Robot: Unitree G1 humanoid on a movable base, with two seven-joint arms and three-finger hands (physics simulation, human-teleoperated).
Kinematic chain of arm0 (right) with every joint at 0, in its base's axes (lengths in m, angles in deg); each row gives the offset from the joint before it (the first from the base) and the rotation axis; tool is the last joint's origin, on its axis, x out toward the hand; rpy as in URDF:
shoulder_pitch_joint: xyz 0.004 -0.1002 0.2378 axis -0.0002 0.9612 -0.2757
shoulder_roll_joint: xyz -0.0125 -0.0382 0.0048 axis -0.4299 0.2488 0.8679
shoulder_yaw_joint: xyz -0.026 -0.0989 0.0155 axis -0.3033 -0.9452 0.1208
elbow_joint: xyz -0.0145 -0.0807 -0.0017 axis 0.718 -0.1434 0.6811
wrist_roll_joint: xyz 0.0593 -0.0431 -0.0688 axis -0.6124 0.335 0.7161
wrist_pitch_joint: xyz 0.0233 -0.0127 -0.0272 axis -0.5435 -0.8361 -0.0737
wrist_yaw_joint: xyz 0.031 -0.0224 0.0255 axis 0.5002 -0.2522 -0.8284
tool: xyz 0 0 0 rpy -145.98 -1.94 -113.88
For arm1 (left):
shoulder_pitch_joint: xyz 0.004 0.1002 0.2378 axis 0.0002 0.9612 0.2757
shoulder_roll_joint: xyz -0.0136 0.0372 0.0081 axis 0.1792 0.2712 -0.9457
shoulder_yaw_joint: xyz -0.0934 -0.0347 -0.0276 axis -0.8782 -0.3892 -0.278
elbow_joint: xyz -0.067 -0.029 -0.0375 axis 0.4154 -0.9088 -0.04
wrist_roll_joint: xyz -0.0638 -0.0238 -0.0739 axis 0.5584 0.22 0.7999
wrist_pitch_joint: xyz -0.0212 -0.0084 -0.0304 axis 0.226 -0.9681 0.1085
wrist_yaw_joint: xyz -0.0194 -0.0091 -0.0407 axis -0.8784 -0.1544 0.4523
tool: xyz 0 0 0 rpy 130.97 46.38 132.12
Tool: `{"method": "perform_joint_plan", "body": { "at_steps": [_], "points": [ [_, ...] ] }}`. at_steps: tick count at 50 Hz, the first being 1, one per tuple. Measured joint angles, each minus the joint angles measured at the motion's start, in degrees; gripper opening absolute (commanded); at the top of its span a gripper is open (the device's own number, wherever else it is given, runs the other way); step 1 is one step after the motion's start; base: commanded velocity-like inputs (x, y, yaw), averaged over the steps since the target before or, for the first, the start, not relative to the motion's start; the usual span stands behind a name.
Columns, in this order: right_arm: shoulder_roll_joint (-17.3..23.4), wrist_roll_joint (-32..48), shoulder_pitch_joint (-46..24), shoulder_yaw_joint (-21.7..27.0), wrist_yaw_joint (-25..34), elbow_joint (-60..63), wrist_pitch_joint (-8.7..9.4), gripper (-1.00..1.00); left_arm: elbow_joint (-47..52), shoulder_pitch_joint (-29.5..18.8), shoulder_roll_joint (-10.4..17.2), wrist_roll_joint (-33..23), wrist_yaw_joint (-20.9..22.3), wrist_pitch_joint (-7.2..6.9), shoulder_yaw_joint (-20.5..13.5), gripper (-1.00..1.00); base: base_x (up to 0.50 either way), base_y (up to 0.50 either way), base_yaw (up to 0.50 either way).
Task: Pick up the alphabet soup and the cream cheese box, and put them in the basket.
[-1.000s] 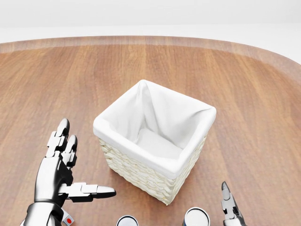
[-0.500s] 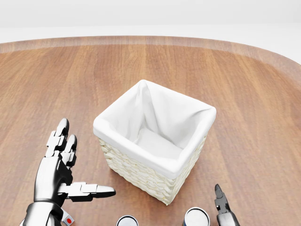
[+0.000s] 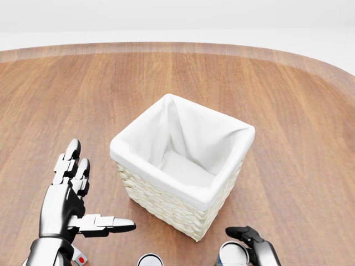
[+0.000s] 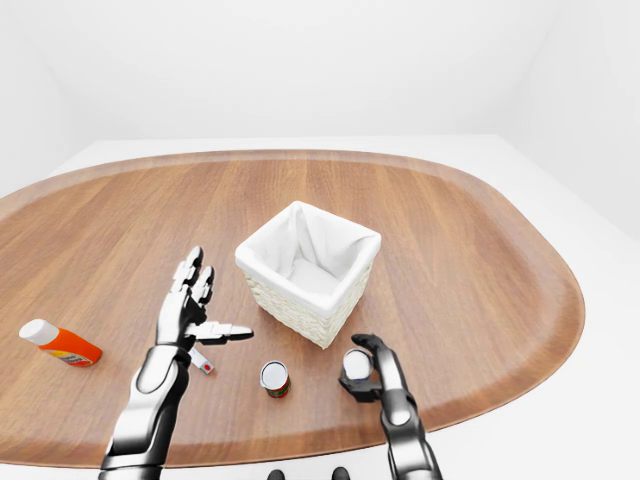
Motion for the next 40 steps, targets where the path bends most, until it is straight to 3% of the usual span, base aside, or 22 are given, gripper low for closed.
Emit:
{"method": "perform_joint_plan", "body": {
  "at_steps": [1,2,22,40],
  "points": [
    [-0.04,-0.35,-0.18,-0.06,0.21,-0.19,0.0,-0.8,0.0,0.0,0.0,0.0,-0.01,0.0,-0.01,1.0,0.0,0.0,0.0],
    [-0.05,-0.72,-0.36,-0.07,0.19,-0.43,0.0,-1.0,0.0,-0.01,0.0,0.0,-0.02,-0.01,-0.01,1.0,0.0,0.0,0.0],
    [0.11,-2.62,-0.67,0.57,0.06,-0.57,0.0,-1.0,0.01,-0.11,0.07,0.11,-0.06,-0.01,-0.17,1.0,0.0,0.0,0.0],
    [-1.8,-0.12,10.41,0.32,4.17,34.16,0.0,-1.0,-0.33,0.01,0.14,-0.06,-0.21,0.75,-0.33,1.0,0.0,0.0,0.0]
  ]
}}
